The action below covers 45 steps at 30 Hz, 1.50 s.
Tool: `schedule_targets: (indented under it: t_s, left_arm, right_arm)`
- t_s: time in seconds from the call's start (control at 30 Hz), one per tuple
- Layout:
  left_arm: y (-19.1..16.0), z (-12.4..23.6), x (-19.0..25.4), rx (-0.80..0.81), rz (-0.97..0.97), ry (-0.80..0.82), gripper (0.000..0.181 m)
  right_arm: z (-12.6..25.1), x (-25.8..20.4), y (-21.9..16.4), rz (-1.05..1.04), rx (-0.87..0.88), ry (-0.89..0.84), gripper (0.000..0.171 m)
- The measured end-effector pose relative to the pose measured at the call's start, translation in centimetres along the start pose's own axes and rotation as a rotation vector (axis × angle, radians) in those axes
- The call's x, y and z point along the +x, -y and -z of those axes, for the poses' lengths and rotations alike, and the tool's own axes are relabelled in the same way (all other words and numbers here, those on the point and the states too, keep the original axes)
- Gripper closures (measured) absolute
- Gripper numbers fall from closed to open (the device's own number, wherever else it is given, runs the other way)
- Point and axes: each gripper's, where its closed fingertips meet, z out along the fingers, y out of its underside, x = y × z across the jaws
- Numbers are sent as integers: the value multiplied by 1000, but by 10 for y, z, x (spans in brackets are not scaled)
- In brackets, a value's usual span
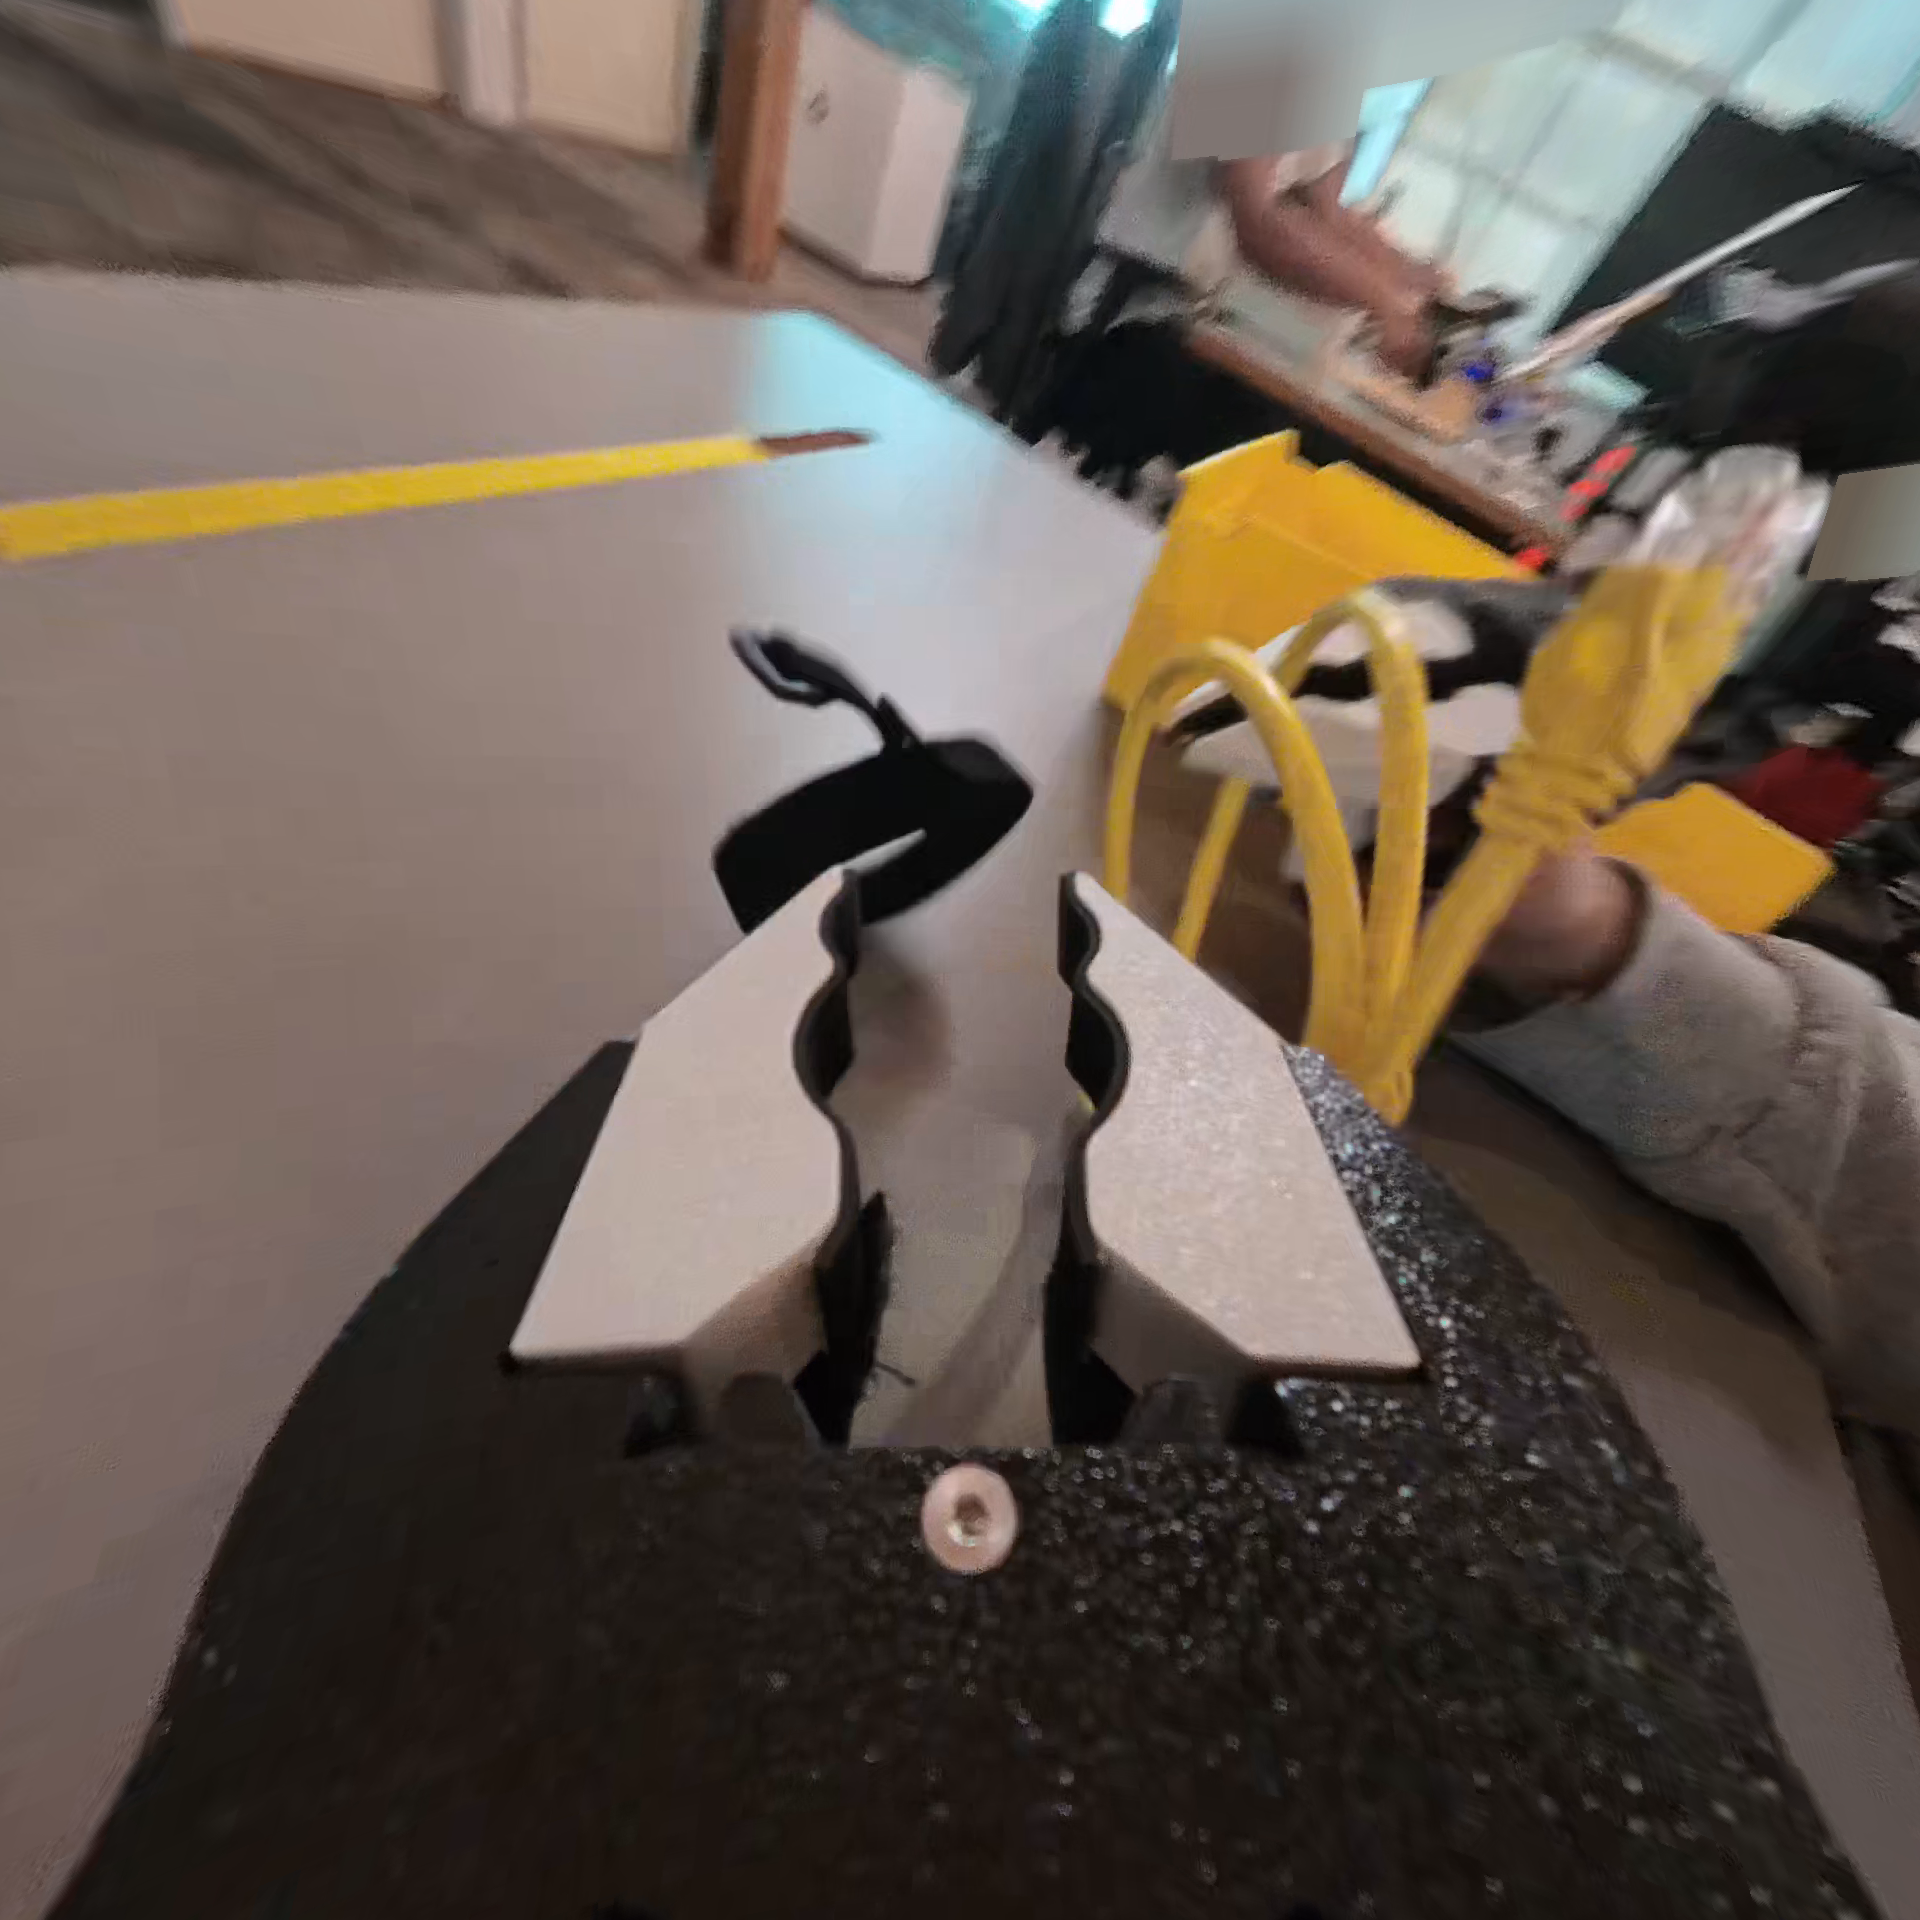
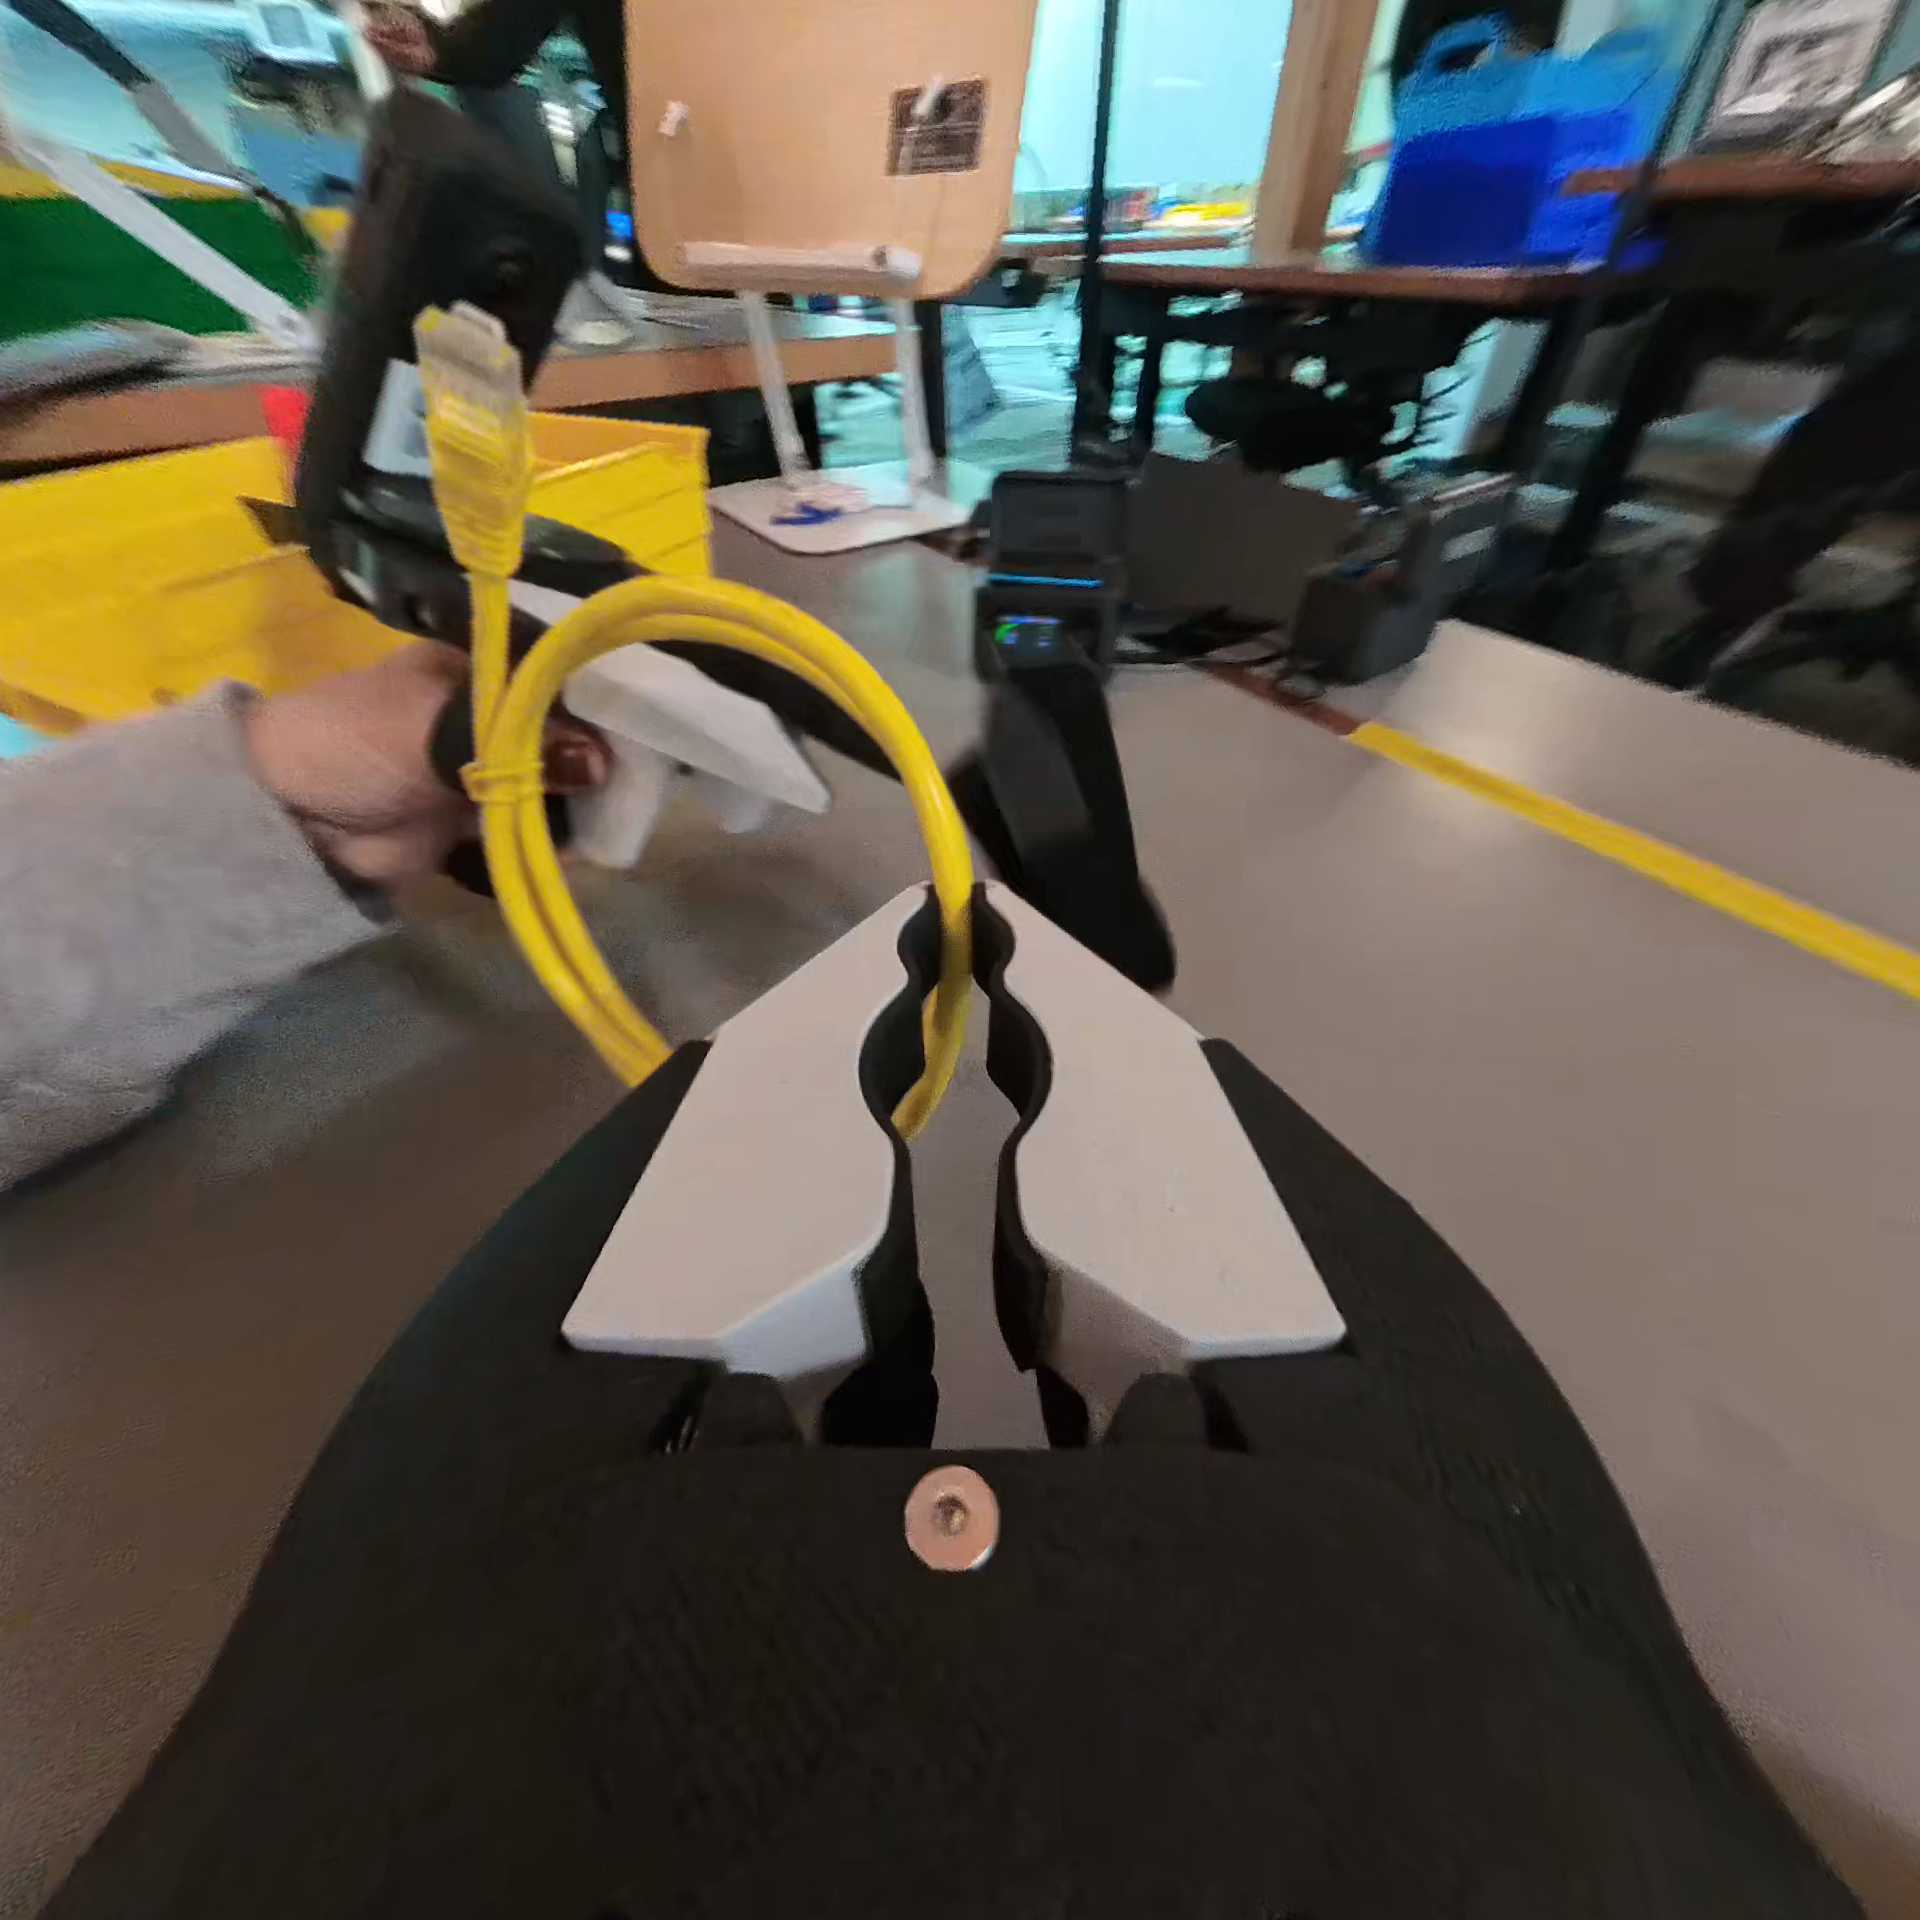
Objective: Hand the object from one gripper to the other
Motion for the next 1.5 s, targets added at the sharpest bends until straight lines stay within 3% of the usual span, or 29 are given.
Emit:
schedule_targets:
  t_s: [0.1,0.2,0.27,0.33,0.4,0.43,0.57,0.63,0.73,0.83,0.9,1.0,1.17,1.23,1.33,1.4,1.47,1.5]
  left_arm:
    - [9,21,-25,42,5,155,142]
    - [41,35,-2,234,-5,30,131]
    - [57,43,25,335,-77,-96,115]
    - [64,48,50,386,-175,-192,97]
    - [60,40,62,352,-295,-167,96]
    - [53,30,62,299,-362,-115,98]
    - [33,-10,48,148,-523,153,138]
    - [33,-17,40,159,-552,272,172]
    - [42,-8,26,242,-528,400,177]
    - [58,14,18,431,-327,348,179]
    - [68,34,11,606,-110,223,179]
    - [76,58,4,789,113,18,179]
    - [84,68,13,936,112,-31,180]
    - [81,59,19,927,91,-14,179]
    - [74,34,39,846,13,-13,179]
    - [69,18,53,793,-45,-20,179]
    - [65,6,63,741,-106,-11,179]
    - [61,0,64,698,-142,12,179]
  right_arm:
    - [9,14,9,76,33,-106,168]
    - [20,22,25,145,119,-193,168]
    - [28,26,36,208,177,-266,168]
    - [38,32,45,300,212,-363,168]
    - [46,36,52,405,221,-458,168]
    - [49,35,55,465,230,-494,168]
    - [47,16,63,669,249,-552,168]
    - [43,6,63,735,252,-554,168]
    - [41,-10,68,795,324,-527,160]
    - [46,-18,76,706,416,-451,106]
    - [55,-14,84,585,480,-413,88]
    - [55,-7,84,378,516,-314,82]
    - [13,-33,62,-95,449,-8,75]
    - [-5,-40,49,-227,393,17,76]
    - [-13,-42,43,-355,390,23,90]
    - [-7,-34,44,-412,423,7,112]
    - [1,-17,42,-418,434,-68,151]
    - [5,-10,40,-406,422,-101,158]
